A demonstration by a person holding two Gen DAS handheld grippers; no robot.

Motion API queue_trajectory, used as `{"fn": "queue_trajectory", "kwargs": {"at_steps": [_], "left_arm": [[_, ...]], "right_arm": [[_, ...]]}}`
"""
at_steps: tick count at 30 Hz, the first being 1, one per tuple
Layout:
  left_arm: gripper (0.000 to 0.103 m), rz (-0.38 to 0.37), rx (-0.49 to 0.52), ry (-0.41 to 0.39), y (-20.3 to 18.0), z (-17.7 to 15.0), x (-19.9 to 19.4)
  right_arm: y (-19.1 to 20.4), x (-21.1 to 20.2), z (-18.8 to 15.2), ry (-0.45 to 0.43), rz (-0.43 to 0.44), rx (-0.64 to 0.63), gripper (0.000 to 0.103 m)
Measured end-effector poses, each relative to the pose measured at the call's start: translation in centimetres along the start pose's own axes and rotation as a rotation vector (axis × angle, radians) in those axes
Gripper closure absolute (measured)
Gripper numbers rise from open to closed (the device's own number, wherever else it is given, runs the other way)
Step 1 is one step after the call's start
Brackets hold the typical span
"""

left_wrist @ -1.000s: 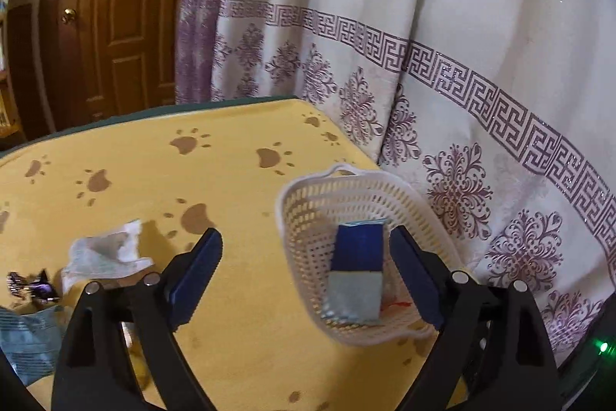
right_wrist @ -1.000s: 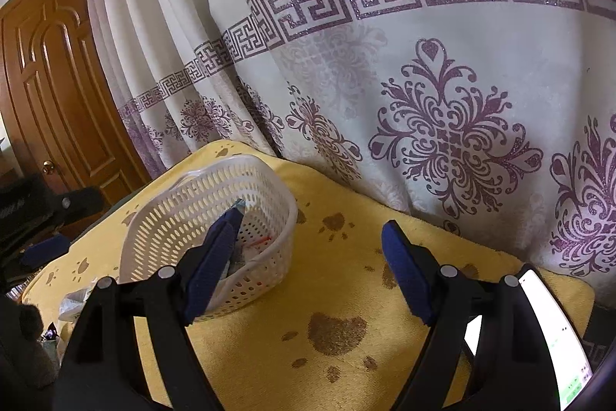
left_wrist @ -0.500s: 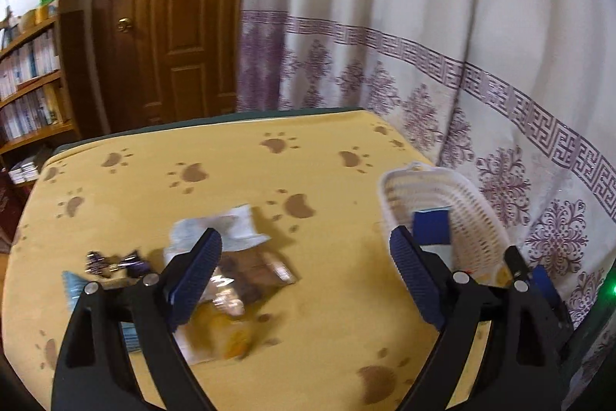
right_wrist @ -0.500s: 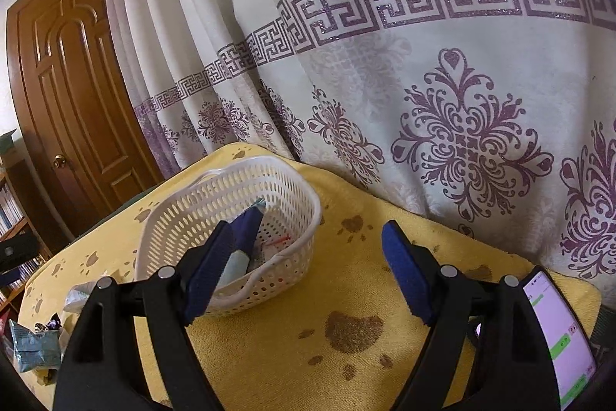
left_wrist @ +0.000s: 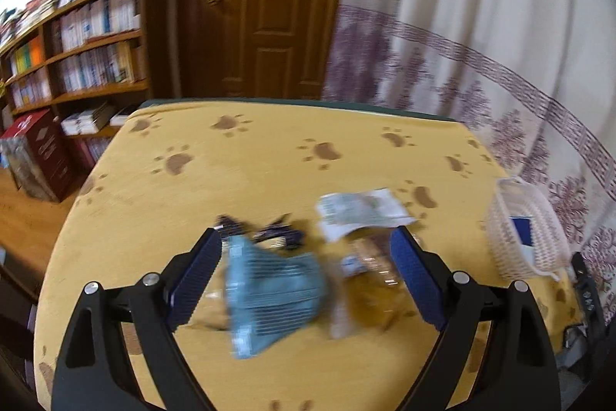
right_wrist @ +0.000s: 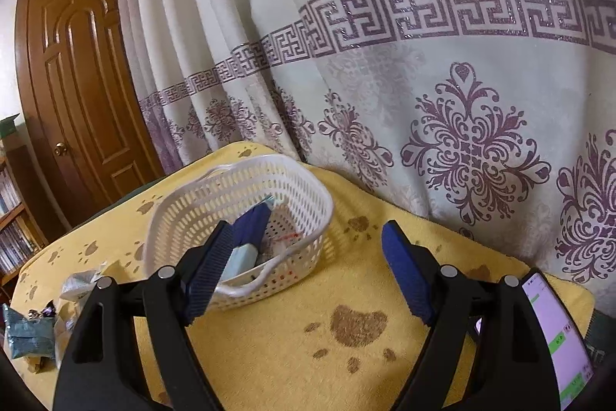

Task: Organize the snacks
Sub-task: 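Move both tools back over the snack pile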

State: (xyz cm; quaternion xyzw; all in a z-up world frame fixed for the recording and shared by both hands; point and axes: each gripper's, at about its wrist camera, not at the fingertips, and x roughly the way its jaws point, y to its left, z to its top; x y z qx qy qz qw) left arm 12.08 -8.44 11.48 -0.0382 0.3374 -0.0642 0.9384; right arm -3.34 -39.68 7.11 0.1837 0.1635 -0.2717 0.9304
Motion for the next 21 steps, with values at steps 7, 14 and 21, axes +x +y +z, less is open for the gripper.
{"fn": "queue_trajectory", "kwargs": {"at_steps": [7, 14, 21], "left_arm": [[0.014, 0.038, -0.068, 0.030, 4.4, -1.3, -0.1], [0.014, 0.046, -0.116, 0.047, 7.4, -2.2, -0.2], [0.014, 0.071, -0.123, 0.070, 10.3, -3.6, -0.3]], "right_arm": [[1.9, -3.2, -0.7, 0.001, 0.079, -0.012, 0.018], [6.2, -4.7, -1.7, 0.043, 0.209, -0.073, 0.017], [10.9, -3.4, -4.6, 0.215, 0.361, -0.154, 0.017]]}}
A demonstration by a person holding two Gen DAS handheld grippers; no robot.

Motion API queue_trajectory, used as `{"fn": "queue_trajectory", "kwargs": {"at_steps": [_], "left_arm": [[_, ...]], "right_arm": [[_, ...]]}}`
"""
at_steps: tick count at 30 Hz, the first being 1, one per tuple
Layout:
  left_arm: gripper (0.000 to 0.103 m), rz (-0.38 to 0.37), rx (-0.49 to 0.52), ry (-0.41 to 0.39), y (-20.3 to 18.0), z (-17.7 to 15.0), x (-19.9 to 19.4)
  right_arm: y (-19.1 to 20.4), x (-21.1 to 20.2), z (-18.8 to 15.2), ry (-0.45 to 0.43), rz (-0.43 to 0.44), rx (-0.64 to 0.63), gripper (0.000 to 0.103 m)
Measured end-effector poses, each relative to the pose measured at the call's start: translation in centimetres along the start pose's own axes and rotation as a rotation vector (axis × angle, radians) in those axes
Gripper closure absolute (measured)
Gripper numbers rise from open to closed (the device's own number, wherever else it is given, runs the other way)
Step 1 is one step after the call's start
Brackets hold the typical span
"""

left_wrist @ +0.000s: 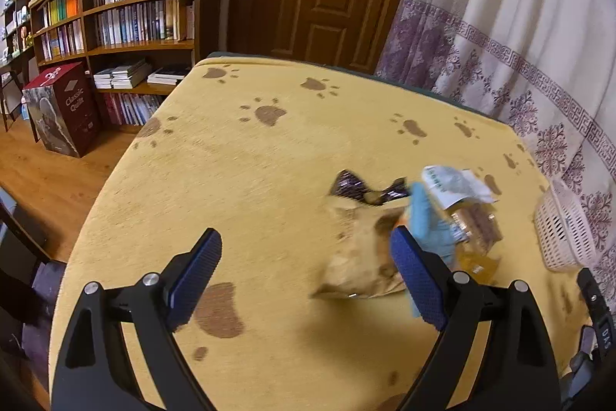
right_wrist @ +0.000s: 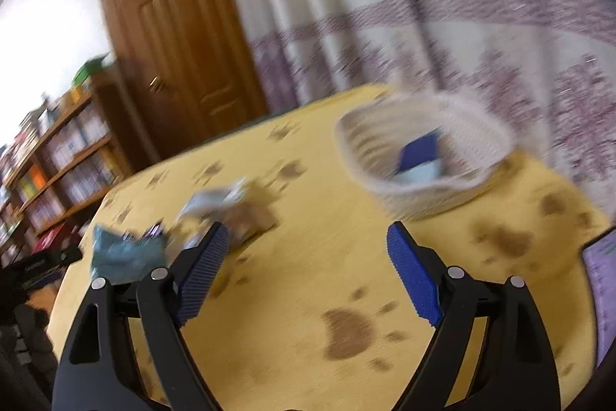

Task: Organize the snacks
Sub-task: 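Move both tools back over the snack pile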

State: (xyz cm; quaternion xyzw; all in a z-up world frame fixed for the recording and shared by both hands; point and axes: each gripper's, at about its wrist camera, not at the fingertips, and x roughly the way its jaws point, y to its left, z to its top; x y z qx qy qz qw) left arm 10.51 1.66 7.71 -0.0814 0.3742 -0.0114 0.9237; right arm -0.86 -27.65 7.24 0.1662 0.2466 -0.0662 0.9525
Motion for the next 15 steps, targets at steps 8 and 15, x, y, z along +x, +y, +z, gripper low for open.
{"fn": "queue_trajectory", "kwargs": {"at_steps": [8, 15], "left_arm": [[0.014, -0.007, -0.014, 0.038, 2.1, -1.3, 1.0], [0.014, -0.021, -0.030, 0.053, 2.9, -2.0, 1.5]], "right_arm": [[3.7, 4.3, -2.0, 0.198, 0.135, -0.017, 0.017], [6.3, 8.3, -1.9, 0.300, 0.206, -0.036, 0.017]]}}
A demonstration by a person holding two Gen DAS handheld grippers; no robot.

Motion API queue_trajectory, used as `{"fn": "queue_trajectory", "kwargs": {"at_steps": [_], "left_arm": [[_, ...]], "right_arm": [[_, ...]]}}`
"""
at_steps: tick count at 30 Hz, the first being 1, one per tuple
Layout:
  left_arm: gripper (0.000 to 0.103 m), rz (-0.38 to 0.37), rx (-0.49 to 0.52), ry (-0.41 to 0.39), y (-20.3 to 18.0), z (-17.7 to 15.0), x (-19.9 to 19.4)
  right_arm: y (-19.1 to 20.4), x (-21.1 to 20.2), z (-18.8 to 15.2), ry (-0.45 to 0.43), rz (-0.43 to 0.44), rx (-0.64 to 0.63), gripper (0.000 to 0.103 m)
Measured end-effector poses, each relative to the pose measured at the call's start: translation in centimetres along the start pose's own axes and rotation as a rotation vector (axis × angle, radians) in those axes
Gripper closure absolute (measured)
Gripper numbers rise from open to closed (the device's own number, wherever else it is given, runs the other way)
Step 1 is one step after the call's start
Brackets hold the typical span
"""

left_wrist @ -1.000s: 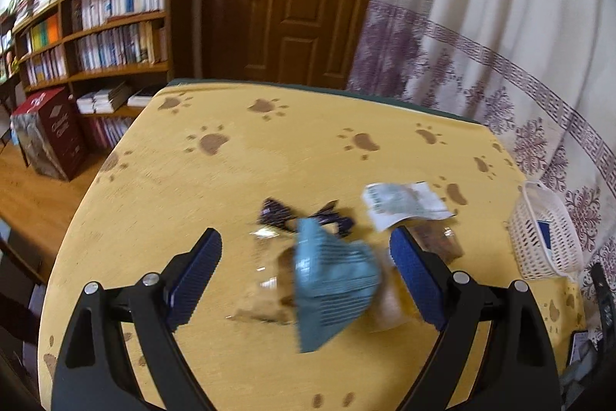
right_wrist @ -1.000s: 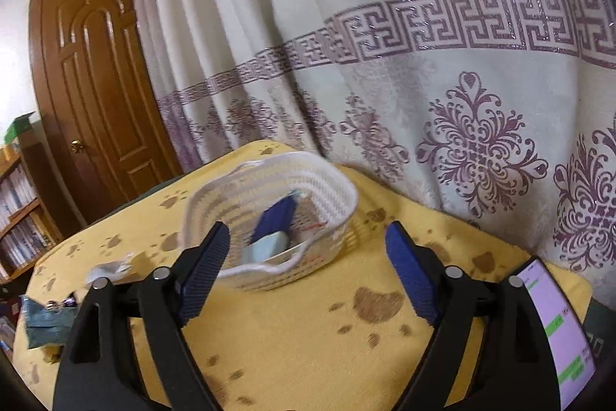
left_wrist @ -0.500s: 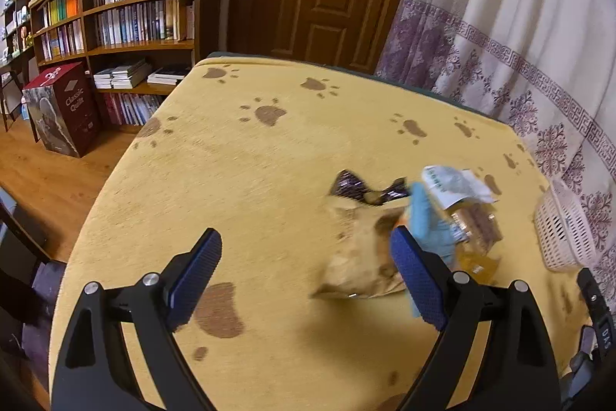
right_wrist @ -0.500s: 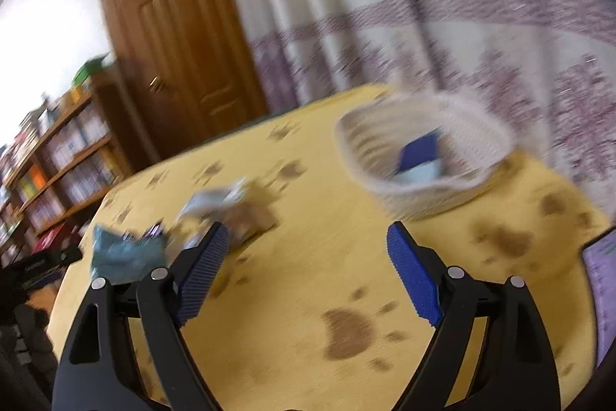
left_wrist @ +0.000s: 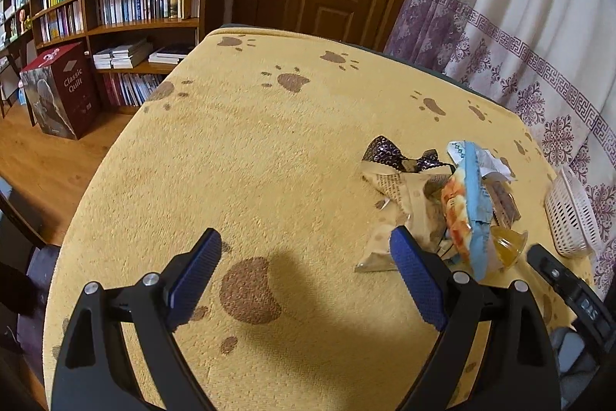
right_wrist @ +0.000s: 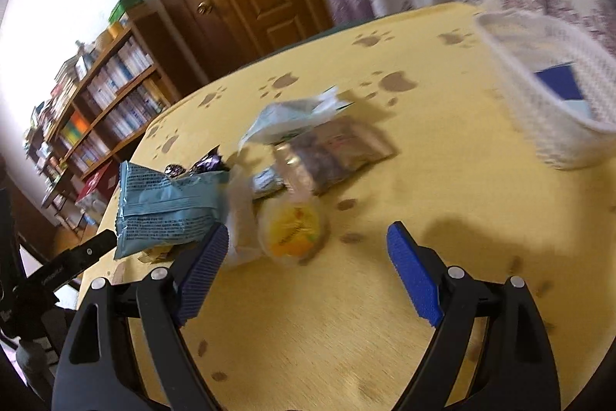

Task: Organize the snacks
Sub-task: 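Move both tools back over the snack pile, then grasp the tan snack bag with left tool while right tool grasps the orange jelly cup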

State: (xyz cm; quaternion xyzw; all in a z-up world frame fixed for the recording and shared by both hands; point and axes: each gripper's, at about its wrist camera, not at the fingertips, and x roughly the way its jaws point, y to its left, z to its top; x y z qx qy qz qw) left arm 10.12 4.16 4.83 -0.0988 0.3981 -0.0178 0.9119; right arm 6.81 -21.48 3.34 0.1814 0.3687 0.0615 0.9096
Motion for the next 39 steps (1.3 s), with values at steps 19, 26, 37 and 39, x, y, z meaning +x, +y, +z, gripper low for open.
{"fn": "queue_trajectory", "kwargs": {"at_steps": [19, 26, 37, 39], "left_arm": [[0.014, -0.006, 0.007, 0.024, 0.0, -0.5, 1.0], [0.014, -0.035, 0.043, 0.032, -1.6, -0.5, 1.3], [0.014, -0.079, 0.098, 0.027, -4.8, 0.4, 2.0], [0.014, -0.075, 0.105, 0.030, -5.4, 0.7, 2.5]], "right_arm": [[1.0, 2.6, 0.4, 0.067, 0.032, -0.074, 0.057], [0.9, 1.0, -0.8, 0.057, 0.035, -0.090, 0.057], [-0.3, -0.4, -1.4, 0.050, 0.048, -0.049, 0.057], [-0.3, -0.5, -1.4, 0.048, 0.052, -0.048, 0.057]]}}
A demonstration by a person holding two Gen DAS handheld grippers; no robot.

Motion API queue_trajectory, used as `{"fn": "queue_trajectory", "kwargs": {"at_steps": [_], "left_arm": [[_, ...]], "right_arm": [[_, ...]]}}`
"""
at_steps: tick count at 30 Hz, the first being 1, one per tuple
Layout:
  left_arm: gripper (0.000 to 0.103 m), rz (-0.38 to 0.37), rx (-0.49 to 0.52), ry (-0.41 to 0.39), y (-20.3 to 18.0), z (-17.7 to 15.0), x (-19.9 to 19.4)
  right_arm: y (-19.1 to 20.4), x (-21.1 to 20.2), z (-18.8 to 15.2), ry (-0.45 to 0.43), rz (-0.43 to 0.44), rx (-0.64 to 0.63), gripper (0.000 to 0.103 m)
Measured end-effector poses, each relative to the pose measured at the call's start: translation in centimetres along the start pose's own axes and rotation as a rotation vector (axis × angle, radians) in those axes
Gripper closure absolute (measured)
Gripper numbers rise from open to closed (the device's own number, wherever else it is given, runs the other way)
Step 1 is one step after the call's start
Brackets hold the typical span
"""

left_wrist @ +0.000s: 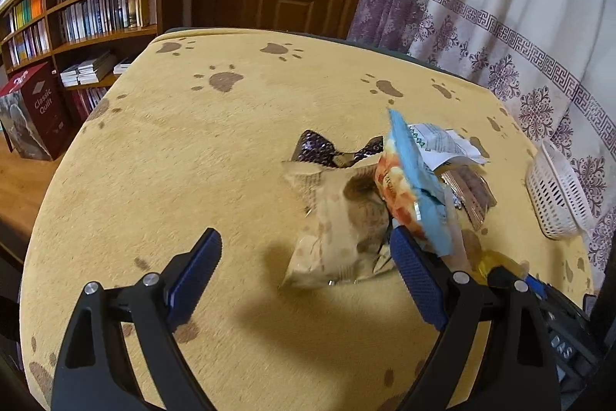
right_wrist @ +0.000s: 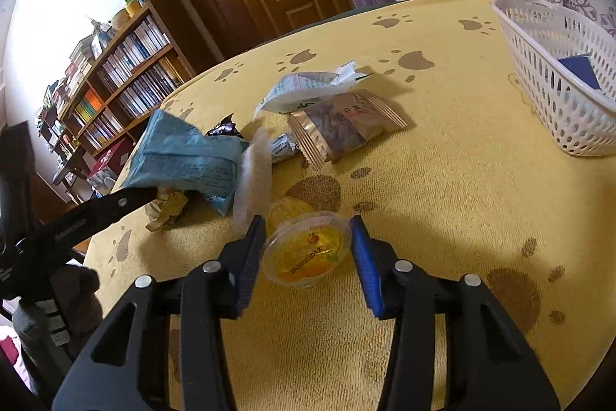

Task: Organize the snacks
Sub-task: 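Grasp the tan snack bag with left tool while right tool grasps the orange jelly cup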

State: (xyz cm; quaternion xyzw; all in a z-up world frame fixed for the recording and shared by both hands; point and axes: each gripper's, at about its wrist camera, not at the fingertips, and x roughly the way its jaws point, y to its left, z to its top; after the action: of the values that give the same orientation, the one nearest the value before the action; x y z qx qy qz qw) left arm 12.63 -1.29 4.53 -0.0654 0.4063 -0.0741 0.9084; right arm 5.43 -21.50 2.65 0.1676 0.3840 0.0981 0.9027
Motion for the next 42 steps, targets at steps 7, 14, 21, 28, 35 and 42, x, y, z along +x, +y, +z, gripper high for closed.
{"fn": "queue_trajectory", "kwargs": {"at_steps": [7, 14, 21, 28, 35, 42], "left_arm": [[0.014, -0.012, 0.000, 0.008, -1.1, 1.1, 1.5], [0.025, 0.013, 0.010, 0.028, -1.3, 1.5, 3.2], [0.050, -0.018, 0.033, 0.037, -1.4, 0.7, 3.2], [0.052, 0.010, 0.036, 0.005, -0.5, -0.3, 0.7], [0.052, 0.028, -0.002, -0.040, 1.1, -1.4, -2.8], [0.052, 0.031, -0.018, -0.100, 1.3, -1.1, -6.1]], "right_arm": [[-0.4, -0.1, 0.0, -0.002, 0.010, 0.012, 0.057], [-0.6, 0.0, 0.0, -0.003, 0.019, 0.017, 0.057], [-0.6, -0.2, -0.1, -0.006, 0.023, 0.022, 0.057], [-0.5, -0.6, 0.1, -0.019, 0.032, 0.024, 0.057], [-0.1, -1.3, 0.1, -0.031, 0.051, 0.022, 0.057], [0.0, -2.8, 0.1, -0.059, 0.059, 0.027, 0.057]]}}
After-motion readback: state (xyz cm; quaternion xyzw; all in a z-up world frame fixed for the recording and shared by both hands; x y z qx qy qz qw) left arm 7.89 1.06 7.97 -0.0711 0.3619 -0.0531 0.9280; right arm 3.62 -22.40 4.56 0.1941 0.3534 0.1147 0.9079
